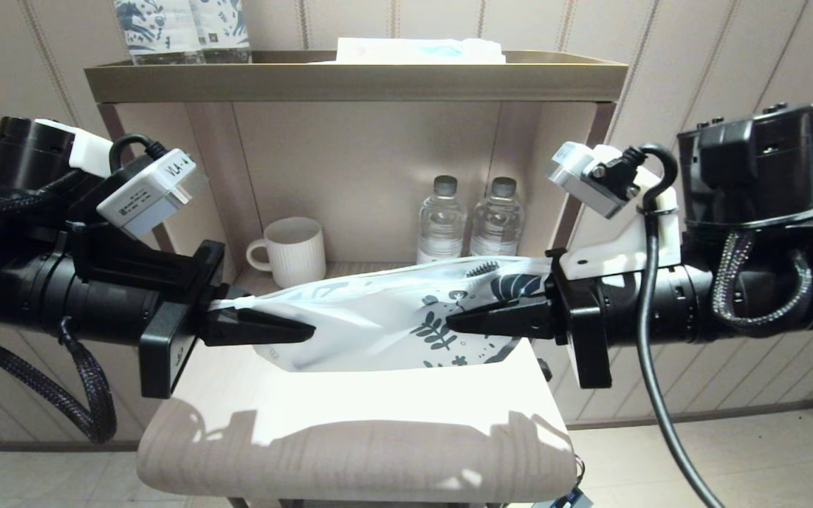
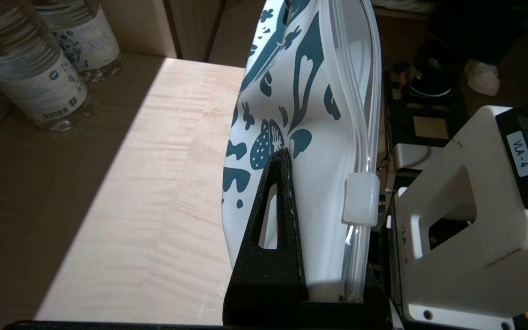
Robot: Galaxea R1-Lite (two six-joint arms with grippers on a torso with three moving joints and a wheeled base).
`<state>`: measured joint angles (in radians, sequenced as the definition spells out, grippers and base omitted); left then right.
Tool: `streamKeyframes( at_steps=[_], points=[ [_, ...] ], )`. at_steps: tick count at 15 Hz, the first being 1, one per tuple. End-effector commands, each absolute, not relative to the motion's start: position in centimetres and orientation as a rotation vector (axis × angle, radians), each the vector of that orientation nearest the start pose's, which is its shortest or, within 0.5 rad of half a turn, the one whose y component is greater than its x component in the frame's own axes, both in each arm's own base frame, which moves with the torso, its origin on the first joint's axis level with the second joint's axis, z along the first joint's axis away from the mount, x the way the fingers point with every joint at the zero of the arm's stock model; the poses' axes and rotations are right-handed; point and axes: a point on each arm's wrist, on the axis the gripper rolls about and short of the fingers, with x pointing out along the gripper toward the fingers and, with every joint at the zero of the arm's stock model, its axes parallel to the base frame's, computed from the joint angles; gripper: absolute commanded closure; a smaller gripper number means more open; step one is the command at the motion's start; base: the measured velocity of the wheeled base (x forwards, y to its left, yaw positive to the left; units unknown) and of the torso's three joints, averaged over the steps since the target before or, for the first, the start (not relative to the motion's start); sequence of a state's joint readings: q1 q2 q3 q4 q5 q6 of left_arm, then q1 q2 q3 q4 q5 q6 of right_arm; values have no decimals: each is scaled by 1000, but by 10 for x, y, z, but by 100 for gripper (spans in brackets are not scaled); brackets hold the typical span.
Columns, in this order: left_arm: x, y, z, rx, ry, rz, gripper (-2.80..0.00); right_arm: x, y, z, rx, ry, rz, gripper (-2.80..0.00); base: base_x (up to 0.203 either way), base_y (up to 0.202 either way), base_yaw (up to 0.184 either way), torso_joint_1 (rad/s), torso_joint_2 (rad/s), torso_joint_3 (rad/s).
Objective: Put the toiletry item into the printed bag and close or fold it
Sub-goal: Hand it to the other hand, then close the strorage bag and place it on the desk
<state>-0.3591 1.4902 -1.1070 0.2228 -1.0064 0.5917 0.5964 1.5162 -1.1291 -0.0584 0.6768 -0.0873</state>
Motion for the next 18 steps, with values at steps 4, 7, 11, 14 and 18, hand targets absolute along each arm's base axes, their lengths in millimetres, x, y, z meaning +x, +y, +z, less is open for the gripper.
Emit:
streamKeyframes(
  at_steps=[4,7,11,14,18],
  points=[
    [220,-103,251,274,207,-1453,0,211,164,267,-121,307,1249,-280,0,0,0,0,0,0],
    [220,-103,248,271,218,-1453,0,208,163,273,-130,282,1249,-280,0,0,0,0,0,0],
    [222,-103,239,297,265,-1411,0,193,151,296,-130,211,1241,-280,0,0,0,0,0,0],
    [220,-112,239,363,303,-1393,0,183,148,316,-136,220,1255,-280,0,0,0,0,0,0],
    [222,-130,264,447,346,-1388,0,184,165,342,-193,237,1313,-280,0,0,0,0,0,0]
  ],
)
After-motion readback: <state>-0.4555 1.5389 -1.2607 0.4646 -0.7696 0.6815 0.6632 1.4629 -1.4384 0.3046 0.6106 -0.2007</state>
